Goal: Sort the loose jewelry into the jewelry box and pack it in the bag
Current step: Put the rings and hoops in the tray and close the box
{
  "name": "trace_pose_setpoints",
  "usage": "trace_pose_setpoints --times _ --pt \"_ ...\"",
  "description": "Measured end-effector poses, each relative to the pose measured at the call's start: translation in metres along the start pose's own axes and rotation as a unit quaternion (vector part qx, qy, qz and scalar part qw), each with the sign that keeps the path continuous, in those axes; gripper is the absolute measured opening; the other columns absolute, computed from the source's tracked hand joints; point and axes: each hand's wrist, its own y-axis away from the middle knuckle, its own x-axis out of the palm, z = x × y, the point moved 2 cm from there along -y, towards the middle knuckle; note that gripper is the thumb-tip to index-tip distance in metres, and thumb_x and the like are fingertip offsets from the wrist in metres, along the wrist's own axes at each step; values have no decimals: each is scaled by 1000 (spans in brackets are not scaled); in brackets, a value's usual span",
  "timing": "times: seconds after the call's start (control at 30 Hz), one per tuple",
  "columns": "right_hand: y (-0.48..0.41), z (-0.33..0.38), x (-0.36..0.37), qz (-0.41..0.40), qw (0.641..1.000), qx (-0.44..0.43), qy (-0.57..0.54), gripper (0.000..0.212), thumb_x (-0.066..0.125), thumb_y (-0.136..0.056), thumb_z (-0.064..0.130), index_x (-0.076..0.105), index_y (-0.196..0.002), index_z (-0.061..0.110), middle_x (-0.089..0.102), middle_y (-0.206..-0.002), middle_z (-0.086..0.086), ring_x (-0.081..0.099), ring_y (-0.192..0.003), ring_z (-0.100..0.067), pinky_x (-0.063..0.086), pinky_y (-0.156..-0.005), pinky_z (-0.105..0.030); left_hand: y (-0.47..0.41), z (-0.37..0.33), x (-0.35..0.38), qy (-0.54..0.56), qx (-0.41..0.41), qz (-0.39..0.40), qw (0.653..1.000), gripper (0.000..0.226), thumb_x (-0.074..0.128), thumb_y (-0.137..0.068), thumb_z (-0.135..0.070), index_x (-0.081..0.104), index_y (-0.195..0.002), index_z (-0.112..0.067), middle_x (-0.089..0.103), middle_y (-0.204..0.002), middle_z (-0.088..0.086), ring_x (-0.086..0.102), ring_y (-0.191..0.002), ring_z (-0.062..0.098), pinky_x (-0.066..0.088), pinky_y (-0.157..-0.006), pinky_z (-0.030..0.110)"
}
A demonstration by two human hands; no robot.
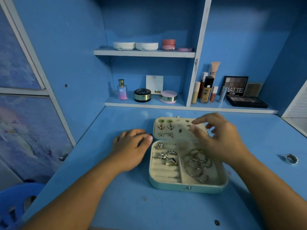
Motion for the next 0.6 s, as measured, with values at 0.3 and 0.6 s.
trace_pose_setpoints --times 0.3,0.6 --pt "-1 -20 9 66 960 236 -134 61 75 -80 27 49 -136 23 67 -109 5 67 -90 -12 54 -81 -28 6 -3 5 145 50 6 988 47 31 -90 -62 60 -122 -45 62 -127 -20 49 -128 8 33 -112 37" --pt "2 -4 31 184 933 147 -272 52 60 -91 11 43 -141 18 60 -119 16 57 -109 7 47 -94 -16 17 27 -13 270 -85 -174 943 31 62 -93 -31 66 -123 -27 67 -77 -25 64 -77 -6 44 -66 12"
